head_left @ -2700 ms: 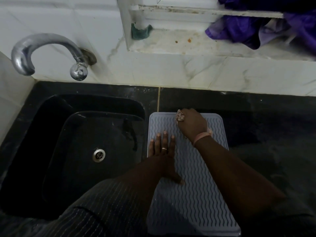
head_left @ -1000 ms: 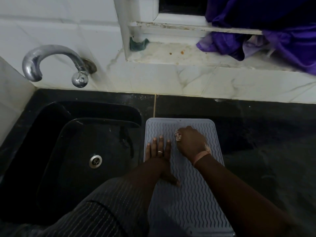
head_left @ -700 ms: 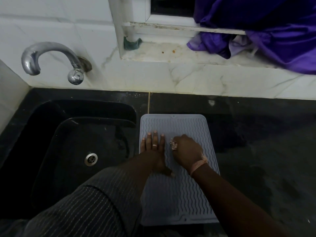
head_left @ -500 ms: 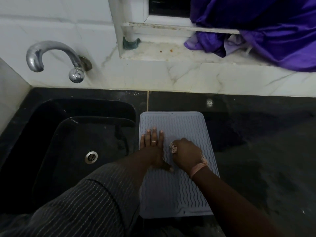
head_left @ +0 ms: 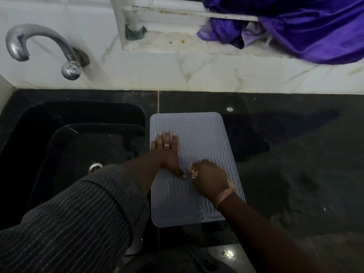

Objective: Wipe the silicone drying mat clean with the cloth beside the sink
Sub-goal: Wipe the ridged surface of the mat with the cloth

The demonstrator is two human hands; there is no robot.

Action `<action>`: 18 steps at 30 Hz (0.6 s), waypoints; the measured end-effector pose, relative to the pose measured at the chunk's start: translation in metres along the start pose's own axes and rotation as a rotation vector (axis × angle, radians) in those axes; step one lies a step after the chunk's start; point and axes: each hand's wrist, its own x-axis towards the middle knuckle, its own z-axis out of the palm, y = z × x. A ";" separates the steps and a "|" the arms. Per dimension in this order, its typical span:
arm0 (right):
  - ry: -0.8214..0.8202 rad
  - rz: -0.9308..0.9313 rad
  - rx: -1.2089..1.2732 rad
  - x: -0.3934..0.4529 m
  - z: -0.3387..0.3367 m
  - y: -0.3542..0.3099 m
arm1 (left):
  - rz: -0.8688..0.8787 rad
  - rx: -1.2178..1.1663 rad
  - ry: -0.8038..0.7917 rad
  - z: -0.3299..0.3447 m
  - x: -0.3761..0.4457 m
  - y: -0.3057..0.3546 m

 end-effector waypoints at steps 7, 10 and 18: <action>-0.038 -0.002 -0.046 -0.021 0.001 -0.002 | 0.004 -0.009 -0.003 -0.001 0.002 -0.001; -0.072 0.000 -0.057 -0.031 0.001 -0.003 | -0.005 -0.028 -0.002 0.002 0.006 -0.002; -0.130 0.028 -0.028 -0.052 -0.001 -0.004 | -0.010 -0.067 0.021 0.002 0.001 0.001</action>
